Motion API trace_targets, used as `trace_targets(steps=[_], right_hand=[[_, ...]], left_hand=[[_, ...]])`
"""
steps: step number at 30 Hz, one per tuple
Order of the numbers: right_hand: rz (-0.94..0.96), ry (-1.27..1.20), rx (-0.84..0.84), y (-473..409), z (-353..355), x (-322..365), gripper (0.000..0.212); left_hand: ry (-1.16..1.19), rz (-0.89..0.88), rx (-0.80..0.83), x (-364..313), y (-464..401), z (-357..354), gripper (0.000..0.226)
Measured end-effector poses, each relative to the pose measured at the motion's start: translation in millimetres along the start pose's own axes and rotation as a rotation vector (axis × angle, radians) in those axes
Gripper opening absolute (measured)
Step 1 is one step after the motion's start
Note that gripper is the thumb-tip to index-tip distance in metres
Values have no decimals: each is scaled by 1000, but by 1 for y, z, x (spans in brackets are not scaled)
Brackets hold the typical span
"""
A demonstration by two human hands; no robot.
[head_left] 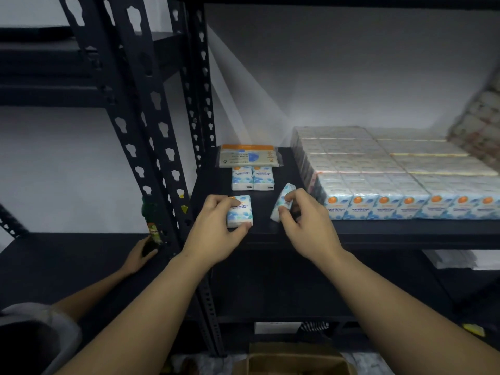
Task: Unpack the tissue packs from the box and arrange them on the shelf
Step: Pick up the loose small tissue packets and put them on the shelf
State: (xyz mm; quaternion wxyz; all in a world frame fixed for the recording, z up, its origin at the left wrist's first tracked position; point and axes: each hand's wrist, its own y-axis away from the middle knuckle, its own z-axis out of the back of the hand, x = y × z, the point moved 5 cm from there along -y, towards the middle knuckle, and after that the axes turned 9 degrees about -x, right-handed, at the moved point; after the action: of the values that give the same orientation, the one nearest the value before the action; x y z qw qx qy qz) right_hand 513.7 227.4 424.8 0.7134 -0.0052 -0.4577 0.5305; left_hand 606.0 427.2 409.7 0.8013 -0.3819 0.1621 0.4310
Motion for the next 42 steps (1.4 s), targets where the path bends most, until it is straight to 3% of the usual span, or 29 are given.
trace_targets(steps=[5,10,15,23,26,42], right_hand=[[-28,8,-82,0,1,0,25],[-121,-17,-60,-2,-1,-8,16],[-60,36,-41,1,-4,-12,17],[33,60,64,3,-10,-10,43],[66,89,97,2,-12,-9,46],[64,150,54,-21,-30,-13,38]], left_hand=[[-11,2,15,0,2,0,53],[-4,8,31,1,0,1,54],[6,17,31,2,2,1,55],[11,31,32,-2,3,2,62],[11,30,26,-1,2,1,54],[-88,67,25,-2,-22,-13,52]])
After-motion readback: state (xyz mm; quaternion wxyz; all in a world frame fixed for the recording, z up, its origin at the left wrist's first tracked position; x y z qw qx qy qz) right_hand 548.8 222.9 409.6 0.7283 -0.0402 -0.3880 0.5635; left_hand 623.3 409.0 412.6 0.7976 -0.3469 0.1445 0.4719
